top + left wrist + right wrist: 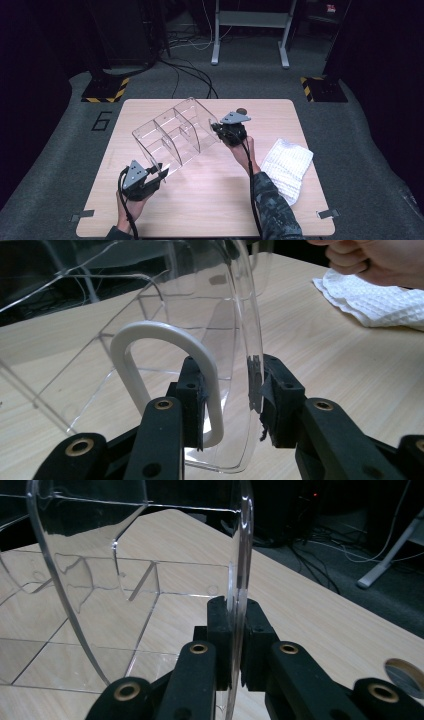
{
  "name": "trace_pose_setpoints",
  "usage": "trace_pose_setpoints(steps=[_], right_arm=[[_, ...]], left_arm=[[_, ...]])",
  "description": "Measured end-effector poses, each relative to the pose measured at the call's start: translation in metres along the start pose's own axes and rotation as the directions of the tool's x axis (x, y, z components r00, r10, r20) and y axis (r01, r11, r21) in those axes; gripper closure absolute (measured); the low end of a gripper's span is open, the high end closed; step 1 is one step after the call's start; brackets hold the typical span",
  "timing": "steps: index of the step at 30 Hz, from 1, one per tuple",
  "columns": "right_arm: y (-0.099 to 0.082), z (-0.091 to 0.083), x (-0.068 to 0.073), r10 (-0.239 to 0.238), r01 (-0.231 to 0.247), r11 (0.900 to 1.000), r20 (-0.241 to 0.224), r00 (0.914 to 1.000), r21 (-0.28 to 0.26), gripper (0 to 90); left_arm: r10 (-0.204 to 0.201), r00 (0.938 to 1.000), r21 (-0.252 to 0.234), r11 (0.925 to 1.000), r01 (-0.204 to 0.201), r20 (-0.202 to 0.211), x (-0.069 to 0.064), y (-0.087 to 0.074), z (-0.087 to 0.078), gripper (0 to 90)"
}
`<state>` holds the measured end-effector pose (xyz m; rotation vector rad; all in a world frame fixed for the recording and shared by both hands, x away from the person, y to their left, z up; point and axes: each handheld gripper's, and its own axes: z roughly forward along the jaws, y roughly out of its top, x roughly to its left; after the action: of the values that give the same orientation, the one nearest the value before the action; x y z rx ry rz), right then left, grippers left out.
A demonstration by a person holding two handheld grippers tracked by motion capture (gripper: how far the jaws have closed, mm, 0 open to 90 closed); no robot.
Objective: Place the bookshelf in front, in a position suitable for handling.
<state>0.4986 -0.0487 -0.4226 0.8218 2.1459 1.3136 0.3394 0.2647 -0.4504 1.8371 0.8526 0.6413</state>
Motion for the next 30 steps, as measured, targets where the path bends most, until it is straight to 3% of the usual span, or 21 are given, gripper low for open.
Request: trace_pose_setpoints(steps=[1, 4, 14, 16, 20, 30], right_arm=[[0.0, -0.004, -0.001, -0.001, 0.001, 1.0, 0.009, 1.0, -0.008, 85.5], [-0.003, -0.016, -0.003, 0.012, -0.011, 0.9998, 0.027, 0.9996, -0.016, 85.0], [-0.014, -0.051, -0.007, 0.062, -0.06, 0.9975, 0.057, 0.9965, -0.039, 82.6], [-0.016, -0.055, -0.005, 0.087, -0.084, 0.9953, 0.073, 0.9935, -0.049, 82.2], [-0.021, -0.064, -0.003, 0.089, -0.085, 0.9945, 0.078, 0.993, -0.061, 81.0], [-0.033, -0.074, 0.0, 0.132, -0.128, 0.9886, 0.057, 0.9896, -0.08, 78.6]], left_arm=[[-0.003, 1.0, -0.02, 0.9998, 0.003, -0.008, 0.0, 0.001, 0.003, 66.6], [0.004, 1.0, -0.002, 1.0, -0.004, 0.005, 0.002, 0.006, 0.007, 66.7], [-0.021, 0.9997, -0.024, 0.9995, 0.021, -0.015, 0.007, 0.019, 0.023, 68.4], [-0.036, 0.9991, -0.036, 0.9988, 0.035, -0.025, 0.007, 0.021, 0.026, 68.9], [-0.038, 0.9984, -0.02, 0.9991, 0.037, -0.042, 0.009, 0.022, 0.032, 69.6], [-0.066, 0.9942, -0.036, 0.9973, 0.063, -0.085, 0.014, 0.024, 0.046, 71.9]])
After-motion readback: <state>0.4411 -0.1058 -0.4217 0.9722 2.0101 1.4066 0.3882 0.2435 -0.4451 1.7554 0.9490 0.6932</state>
